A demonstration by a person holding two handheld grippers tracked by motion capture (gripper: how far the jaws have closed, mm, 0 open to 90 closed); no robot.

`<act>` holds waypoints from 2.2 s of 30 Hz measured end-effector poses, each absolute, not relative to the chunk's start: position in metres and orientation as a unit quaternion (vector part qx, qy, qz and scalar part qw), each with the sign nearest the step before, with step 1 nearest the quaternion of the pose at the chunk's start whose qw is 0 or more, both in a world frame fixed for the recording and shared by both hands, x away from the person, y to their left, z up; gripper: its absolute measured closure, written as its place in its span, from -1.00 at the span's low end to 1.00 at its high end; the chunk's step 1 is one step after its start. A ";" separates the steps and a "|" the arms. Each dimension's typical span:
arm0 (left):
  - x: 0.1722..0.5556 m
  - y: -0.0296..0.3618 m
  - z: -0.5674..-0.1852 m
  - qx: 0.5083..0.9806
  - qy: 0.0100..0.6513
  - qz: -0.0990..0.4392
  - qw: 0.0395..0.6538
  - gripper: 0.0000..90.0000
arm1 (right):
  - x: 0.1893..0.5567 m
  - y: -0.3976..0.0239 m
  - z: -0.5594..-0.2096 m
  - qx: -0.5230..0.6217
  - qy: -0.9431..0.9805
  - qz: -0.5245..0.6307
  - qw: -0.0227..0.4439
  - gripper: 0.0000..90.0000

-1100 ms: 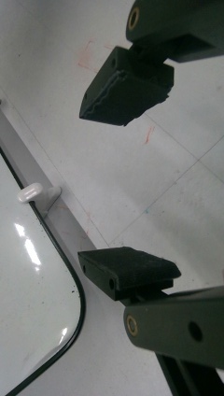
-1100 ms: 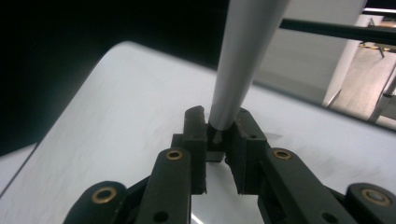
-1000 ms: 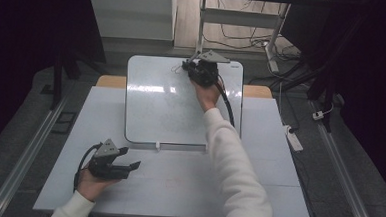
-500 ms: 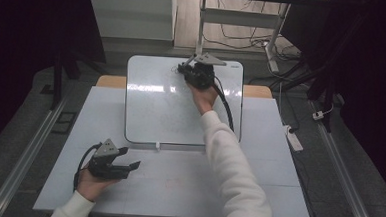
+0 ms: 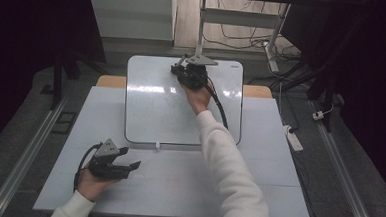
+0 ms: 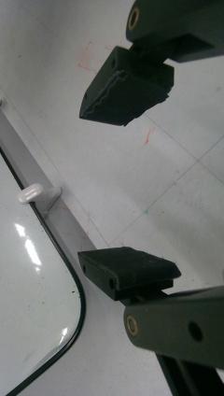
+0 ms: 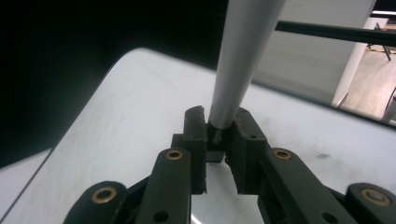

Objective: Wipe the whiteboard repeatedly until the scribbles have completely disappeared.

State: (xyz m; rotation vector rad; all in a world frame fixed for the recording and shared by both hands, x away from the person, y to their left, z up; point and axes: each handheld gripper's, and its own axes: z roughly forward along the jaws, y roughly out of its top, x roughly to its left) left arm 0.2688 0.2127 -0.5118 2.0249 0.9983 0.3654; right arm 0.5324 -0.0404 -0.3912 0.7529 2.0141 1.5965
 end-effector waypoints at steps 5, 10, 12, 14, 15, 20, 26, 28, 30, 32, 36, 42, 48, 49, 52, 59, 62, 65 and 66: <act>0.269 0.213 -0.512 0.805 0.398 0.145 0.414 -0.35 | 0.538 -0.045 -0.387 0.301 0.710 0.590 0.238 0.72; 0.270 0.213 -0.512 0.806 0.398 0.144 0.413 -0.35 | 0.529 -0.028 -0.394 0.254 0.748 0.571 0.223 0.72; 0.269 0.213 -0.512 0.806 0.398 0.146 0.413 -0.35 | 0.533 -0.033 -0.388 0.264 0.738 0.573 0.238 0.72; 0.269 0.213 -0.512 0.805 0.399 0.146 0.415 -0.35 | 0.535 -0.036 -0.387 0.274 0.730 0.577 0.244 0.72; 0.268 0.213 -0.512 0.805 0.398 0.146 0.415 -0.35 | 0.538 -0.040 -0.385 0.288 0.720 0.580 0.248 0.72; 0.270 0.213 -0.512 0.806 0.398 0.145 0.414 -0.35 | 0.529 -0.032 -0.393 0.259 0.748 0.569 0.223 0.72; 0.268 0.215 -0.511 0.804 0.399 0.148 0.415 -0.35 | 0.527 -0.040 -0.392 0.274 0.744 0.569 0.216 0.72; 0.268 0.215 -0.512 0.804 0.400 0.148 0.415 -0.35 | 0.527 -0.053 -0.390 0.294 0.732 0.570 0.231 0.72; 0.268 0.215 -0.512 0.803 0.401 0.149 0.415 -0.35 | 0.525 -0.078 -0.387 0.322 0.716 0.575 0.229 0.72; 0.268 0.215 -0.512 0.803 0.401 0.149 0.415 -0.35 | 0.518 -0.091 -0.386 0.320 0.716 0.577 0.227 0.72; 0.268 0.214 -0.512 0.804 0.401 0.155 0.411 -0.35 | 0.489 -0.116 -0.389 0.296 0.727 0.584 0.206 0.72; 0.266 0.215 -0.511 0.797 0.407 0.170 0.412 -0.35 | 0.441 -0.142 -0.400 0.270 0.748 0.584 0.164 0.72; 0.266 0.216 -0.510 0.793 0.413 0.177 0.413 -0.35 | 0.405 -0.162 -0.412 0.255 0.760 0.582 0.134 0.72; 0.266 0.216 -0.510 0.793 0.413 0.178 0.412 -0.35 | 0.397 -0.166 -0.415 0.253 0.763 0.580 0.131 0.72; 0.266 0.216 -0.510 0.792 0.414 0.181 0.410 -0.35 | 0.383 -0.174 -0.424 0.252 0.770 0.575 0.116 0.72; 0.265 0.216 -0.510 0.787 0.419 0.192 0.410 -0.35 | 0.361 -0.184 -0.449 0.250 0.789 0.556 0.076 0.72; 0.265 0.217 -0.510 0.785 0.422 0.194 0.410 -0.35 | 0.356 -0.183 -0.458 0.247 0.799 0.544 0.065 0.72; 0.265 0.218 -0.510 0.784 0.423 0.195 0.410 -0.35 | 0.351 -0.180 -0.466 0.242 0.807 0.535 0.054 0.72; 0.265 0.218 -0.510 0.783 0.423 0.195 0.411 -0.35 | 0.350 -0.179 -0.468 0.240 0.810 0.533 0.049 0.72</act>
